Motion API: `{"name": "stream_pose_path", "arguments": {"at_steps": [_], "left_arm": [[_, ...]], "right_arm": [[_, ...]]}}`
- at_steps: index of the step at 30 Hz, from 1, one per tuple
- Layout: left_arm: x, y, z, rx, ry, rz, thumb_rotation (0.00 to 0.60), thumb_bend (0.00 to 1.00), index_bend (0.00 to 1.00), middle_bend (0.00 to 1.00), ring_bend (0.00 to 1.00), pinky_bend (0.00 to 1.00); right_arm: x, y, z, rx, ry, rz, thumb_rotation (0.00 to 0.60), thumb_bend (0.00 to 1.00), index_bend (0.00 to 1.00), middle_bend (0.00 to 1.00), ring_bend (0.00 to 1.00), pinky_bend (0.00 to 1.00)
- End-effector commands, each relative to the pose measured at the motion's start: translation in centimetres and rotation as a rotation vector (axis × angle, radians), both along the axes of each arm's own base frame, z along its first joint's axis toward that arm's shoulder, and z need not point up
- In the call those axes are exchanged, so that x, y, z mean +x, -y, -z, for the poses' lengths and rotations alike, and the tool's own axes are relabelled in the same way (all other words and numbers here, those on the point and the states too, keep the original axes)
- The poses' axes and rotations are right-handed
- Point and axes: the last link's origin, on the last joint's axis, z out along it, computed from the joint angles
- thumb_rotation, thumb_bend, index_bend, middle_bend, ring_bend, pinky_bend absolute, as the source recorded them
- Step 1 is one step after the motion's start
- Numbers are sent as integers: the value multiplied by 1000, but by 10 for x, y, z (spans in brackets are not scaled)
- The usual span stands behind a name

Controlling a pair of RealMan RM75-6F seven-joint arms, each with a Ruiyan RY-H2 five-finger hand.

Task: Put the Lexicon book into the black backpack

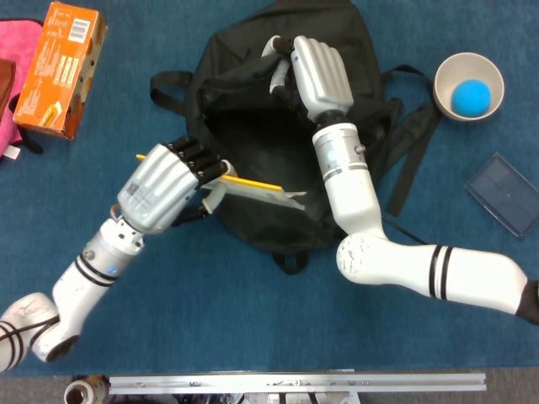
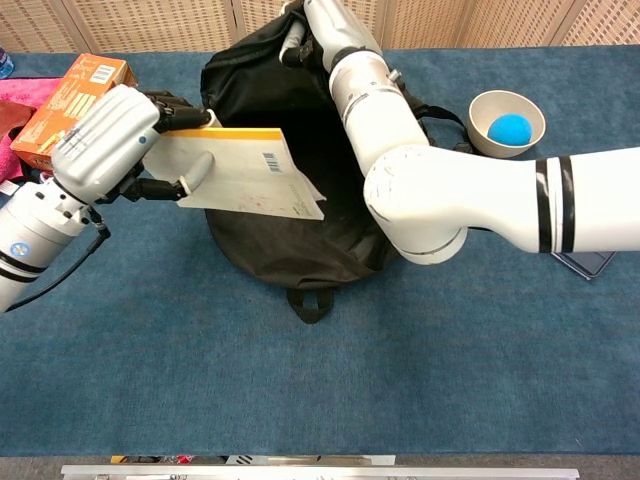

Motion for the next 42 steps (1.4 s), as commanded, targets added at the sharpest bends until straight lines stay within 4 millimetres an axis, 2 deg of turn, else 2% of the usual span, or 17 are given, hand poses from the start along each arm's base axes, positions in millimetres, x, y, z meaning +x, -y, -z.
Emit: {"name": "stream_pose_path", "arguments": {"at_steps": [1, 10, 15, 26, 32, 42], "left_arm": [[8, -3, 7, 14, 29, 9, 600, 407, 754, 717, 536, 479], [23, -5, 28, 38, 52, 34, 600, 404, 757, 733, 551, 484], [24, -4, 38, 76, 39, 56, 600, 401, 764, 755, 567, 518], [25, -13, 46, 156, 38, 50, 600, 401, 779, 787, 601, 563], [27, -11, 47, 180, 61, 58, 600, 398, 779, 788, 605, 573], [42, -9, 52, 181, 88, 88, 600, 397, 778, 788, 605, 572]], "right_arm": [[1, 1, 1, 5, 13, 13, 600, 1000, 743, 654, 705, 915], [2, 5, -1, 12, 43, 44, 600, 1000, 743, 654, 706, 915], [2, 7, -3, 6, 44, 54, 600, 1000, 743, 654, 706, 915], [2, 7, -3, 3, 44, 59, 600, 1000, 743, 654, 706, 915], [1, 8, -5, -3, 45, 69, 600, 1000, 743, 654, 706, 915], [4, 10, -2, 4, 67, 87, 600, 1000, 743, 654, 706, 915]]}}
